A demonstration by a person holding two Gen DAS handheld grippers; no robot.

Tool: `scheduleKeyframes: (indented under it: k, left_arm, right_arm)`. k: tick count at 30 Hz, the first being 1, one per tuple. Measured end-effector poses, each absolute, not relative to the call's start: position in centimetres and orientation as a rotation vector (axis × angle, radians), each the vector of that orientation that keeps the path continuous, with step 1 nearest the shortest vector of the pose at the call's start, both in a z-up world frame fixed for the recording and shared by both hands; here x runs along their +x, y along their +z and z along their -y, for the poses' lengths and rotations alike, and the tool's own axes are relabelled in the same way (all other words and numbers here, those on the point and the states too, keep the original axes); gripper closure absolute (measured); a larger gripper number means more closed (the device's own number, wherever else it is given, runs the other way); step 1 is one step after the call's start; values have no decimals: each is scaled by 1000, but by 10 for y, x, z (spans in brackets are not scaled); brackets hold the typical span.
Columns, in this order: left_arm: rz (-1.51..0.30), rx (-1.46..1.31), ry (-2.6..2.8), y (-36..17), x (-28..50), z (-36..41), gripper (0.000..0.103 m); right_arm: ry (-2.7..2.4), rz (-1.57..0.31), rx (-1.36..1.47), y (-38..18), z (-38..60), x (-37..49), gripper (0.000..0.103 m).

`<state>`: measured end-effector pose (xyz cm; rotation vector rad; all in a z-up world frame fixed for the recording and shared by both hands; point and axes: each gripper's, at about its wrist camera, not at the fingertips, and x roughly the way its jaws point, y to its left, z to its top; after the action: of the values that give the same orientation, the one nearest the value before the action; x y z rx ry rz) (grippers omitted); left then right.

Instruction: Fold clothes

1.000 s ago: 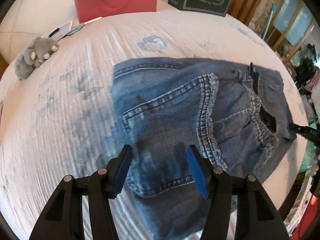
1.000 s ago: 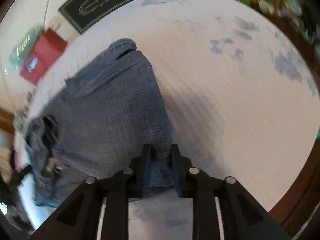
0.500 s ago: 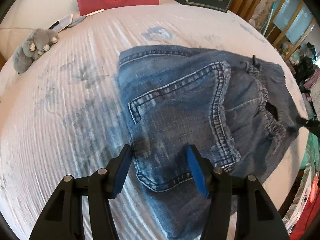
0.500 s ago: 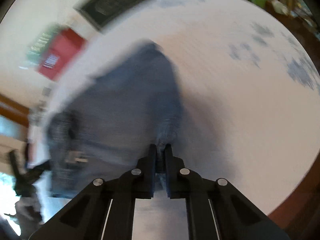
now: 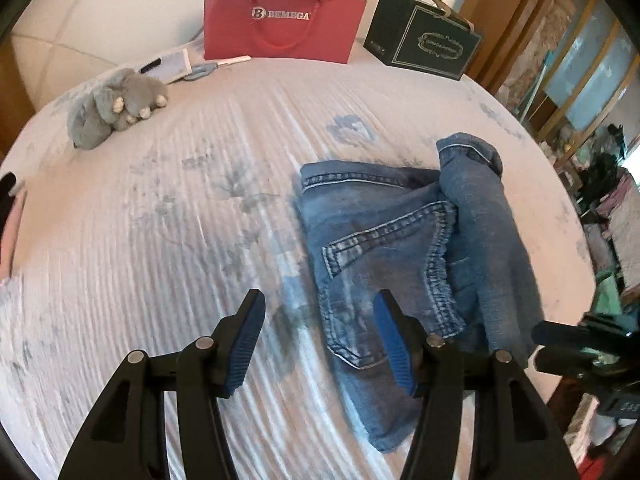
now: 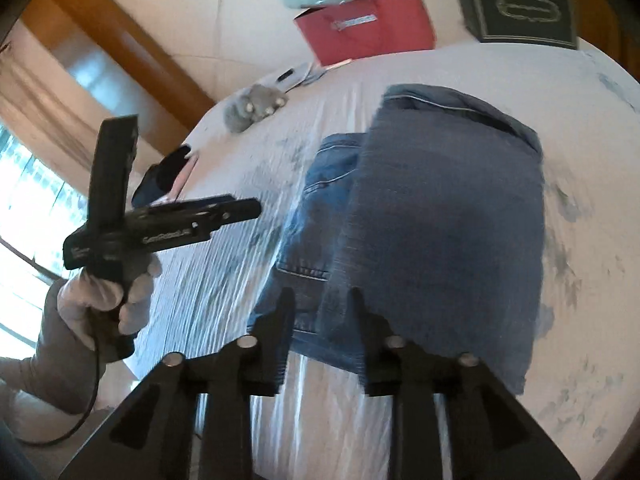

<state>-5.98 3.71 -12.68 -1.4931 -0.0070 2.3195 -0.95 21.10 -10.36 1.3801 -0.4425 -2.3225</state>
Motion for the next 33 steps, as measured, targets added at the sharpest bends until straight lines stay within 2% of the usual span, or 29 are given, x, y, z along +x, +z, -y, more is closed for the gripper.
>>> scheduleKeyframes:
  k: [2,6,13,14,16,23,28,33]
  left_arm:
    - [30,-1491,2307,-126,-61,-41,45]
    - [20,-1460,2254,-119,-52,-74,45]
    - [-19,-1445,2141,-121,-55,-152,43]
    - [-33,-1455,2135,-125,-57,-161,52]
    - [-40,-1480,2127,-129,-60,-169,99]
    - [28,-1377,2261,-76,-44,-108,100]
    - [-30,-1582,2252,-129,-43,-70,99]
    - [-172,-1612,2302,-166,-45,-77,94]
  right_arm:
    - [-2391,490,1325,-88,-231,3,58]
    - [-2568,520,1358,-81,-288,19,57]
    - [-2510,603,1568,-128,-334,13,56]
    - [-2496,615,1569,-132,-336,14,56]
    - [-2473,636,1576,-141,-337,14,56]
    - [-2466,620,1485,-124,-330,10,60]
    - [-2386,565,1408,-108,-294,-5,60]
    - [-2261,401,1539,-138,-243,-19,61]
